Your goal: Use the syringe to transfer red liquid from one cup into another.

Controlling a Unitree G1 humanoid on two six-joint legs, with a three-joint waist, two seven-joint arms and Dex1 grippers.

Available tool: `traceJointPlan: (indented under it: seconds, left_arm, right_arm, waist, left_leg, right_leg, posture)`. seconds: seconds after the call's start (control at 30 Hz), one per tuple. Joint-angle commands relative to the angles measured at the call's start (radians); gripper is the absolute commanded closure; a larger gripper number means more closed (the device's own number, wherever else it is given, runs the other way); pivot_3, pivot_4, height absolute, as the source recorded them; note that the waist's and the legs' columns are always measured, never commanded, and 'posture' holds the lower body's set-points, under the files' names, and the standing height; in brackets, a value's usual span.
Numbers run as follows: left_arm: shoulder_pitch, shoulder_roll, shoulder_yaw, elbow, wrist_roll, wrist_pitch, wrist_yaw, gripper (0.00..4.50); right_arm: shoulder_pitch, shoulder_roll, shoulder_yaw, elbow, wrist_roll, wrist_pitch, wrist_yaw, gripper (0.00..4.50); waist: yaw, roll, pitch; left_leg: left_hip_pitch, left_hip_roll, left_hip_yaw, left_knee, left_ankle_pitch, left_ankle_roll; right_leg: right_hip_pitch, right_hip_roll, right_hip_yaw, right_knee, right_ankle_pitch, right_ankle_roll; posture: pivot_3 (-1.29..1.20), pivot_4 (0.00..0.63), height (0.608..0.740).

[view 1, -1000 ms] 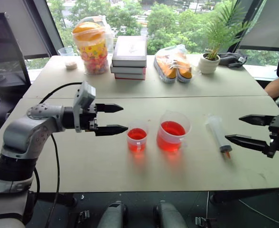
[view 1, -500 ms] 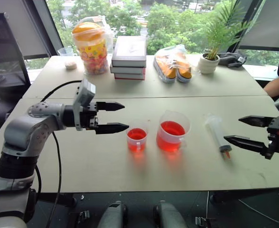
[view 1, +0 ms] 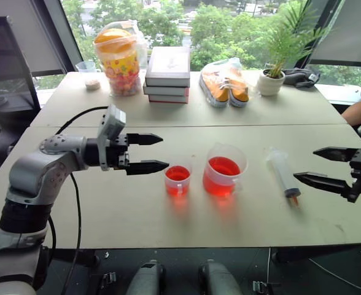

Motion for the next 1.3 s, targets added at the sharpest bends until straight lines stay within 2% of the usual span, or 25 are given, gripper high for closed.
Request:
traceJointPlan:
  seconds: [0.03,0.17,0.33,0.4,0.5,0.6,0.73,0.87,1.13,1.17,1.2,1.3]
  left_arm:
    - [-0.005,0.009,0.015,-0.023,0.0,-0.01,-0.005,0.0]
    - [-0.01,0.002,0.008,-0.02,0.005,-0.017,-0.004,0.0]
    - [-0.009,-0.014,-0.012,-0.017,0.022,-0.038,-0.015,0.0]
    - [-0.01,-0.023,-0.017,-0.01,0.03,-0.046,-0.017,0.0]
    - [-0.009,-0.037,-0.025,-0.005,0.044,-0.063,-0.015,0.0]
    - [0.0,-0.049,-0.023,-0.015,0.045,-0.066,-0.005,0.0]
    - [0.028,-0.054,-0.013,-0.043,0.04,-0.062,0.016,0.0]
    - [0.053,-0.051,0.003,-0.072,0.03,-0.053,0.041,0.0]
    - [0.086,-0.049,0.028,-0.112,0.015,-0.039,0.085,0.0]
    - [0.086,-0.049,0.03,-0.113,0.012,-0.037,0.087,0.0]
    - [0.086,-0.049,0.031,-0.114,0.011,-0.036,0.089,0.0]
    - [0.086,-0.047,0.027,-0.112,0.009,-0.04,0.092,0.0]
  right_arm:
    - [-0.015,-0.012,0.014,0.016,-0.016,-0.025,-0.007,0.05]
    - [-0.078,-0.026,0.115,0.101,-0.05,-0.041,-0.057,0.05]
    - [-0.363,-0.051,0.424,0.376,-0.091,0.109,-0.134,0.05]
    - [-0.515,-0.038,0.562,0.508,-0.107,0.188,-0.116,0.05]
    - [-0.725,0.008,0.787,0.707,-0.209,0.194,-0.087,0.05]
    - [-0.873,0.061,0.968,0.878,-0.315,0.152,-0.028,0.05]
    - [-0.99,0.145,1.159,1.083,-0.472,0.03,0.062,0.05]
    - [-1.046,0.215,1.241,1.237,-0.572,-0.062,0.153,0.05]
    - [-1.083,0.355,1.276,1.423,-0.728,-0.192,0.23,0.05]
    - [-1.083,0.363,1.279,1.425,-0.744,-0.199,0.242,0.58]
    - [-1.081,0.37,1.283,1.426,-0.763,-0.212,0.251,0.85]
    - [-1.075,0.39,1.284,1.429,-0.806,-0.233,0.272,2.43]
  waist:
    - [0.0,0.0,0.0]
    - [-0.001,0.0,0.0]
    - [-0.005,0.0,0.0]
    - [-0.005,0.0,0.0]
    - [-0.006,0.0,0.0]
    - [-0.005,0.0,0.0]
    - [-0.004,0.001,0.0]
    - [-0.002,0.001,0.0]
    - [-0.009,0.0,0.0]
    - [-0.009,-0.001,0.0]
    - [-0.009,-0.001,0.0]
    - [-0.01,-0.001,0.0]
  left_leg:
    - [0.0,0.0,0.0,0.0,0.0,0.0]
    - [0.0,0.0,0.0,0.0,0.0,0.0]
    - [0.002,0.0,0.002,0.0,0.0,0.0]
    - [0.002,0.0,0.002,0.0,0.0,0.0]
    - [0.001,0.0,0.002,0.0,0.0,0.0]
    - [0.0,0.0,0.002,-0.001,0.0,0.0]
    - [-0.004,0.0,0.002,-0.001,0.0,0.0]
    - [-0.005,-0.001,0.002,-0.001,0.0,0.0]
    - [-0.003,-0.001,0.002,0.0,0.0,0.0]
    - [-0.002,-0.001,0.002,0.0,0.0,0.0]
    - [-0.001,-0.001,0.002,0.0,0.0,0.0]
    - [0.0,-0.001,0.002,0.0,0.0,0.0]
  right_leg:
    - [0.0,0.0,0.0,0.0,0.0,0.0]
    - [0.0,0.0,0.0,0.0,0.0,0.0]
    - [0.0,0.0,0.002,0.001,0.0,0.0]
    - [0.0,0.0,0.002,0.001,0.0,-0.001]
    - [-0.002,0.0,0.002,0.001,0.0,-0.001]
    - [-0.003,0.0,0.002,0.001,0.0,-0.001]
    - [-0.006,0.0,0.002,0.001,0.0,0.0]
    - [-0.007,-0.001,0.001,0.001,0.0,0.0]
    - [-0.006,0.0,0.0,0.002,0.0,0.0]
    - [-0.005,0.0,0.0,0.002,0.0,0.0]
    - [-0.004,0.0,0.001,0.002,0.0,0.0]
    - [-0.004,0.0,0.001,0.002,0.0,0.0]
  posture:
    - [0.0,0.15,0.74]
    - [0.0,0.15,0.74]
    - [0.0,0.15,0.74]
    - [0.0,0.15,0.74]
    - [0.0,0.15,0.74]
    - [0.0,0.15,0.74]
    - [0.0,0.15,0.74]
    - [0.0,0.15,0.74]
    - [0.0,0.15,0.74]
    - [0.0,0.15,0.74]
    - [0.0,0.15,0.74]
    - [0.0,0.15,0.74]
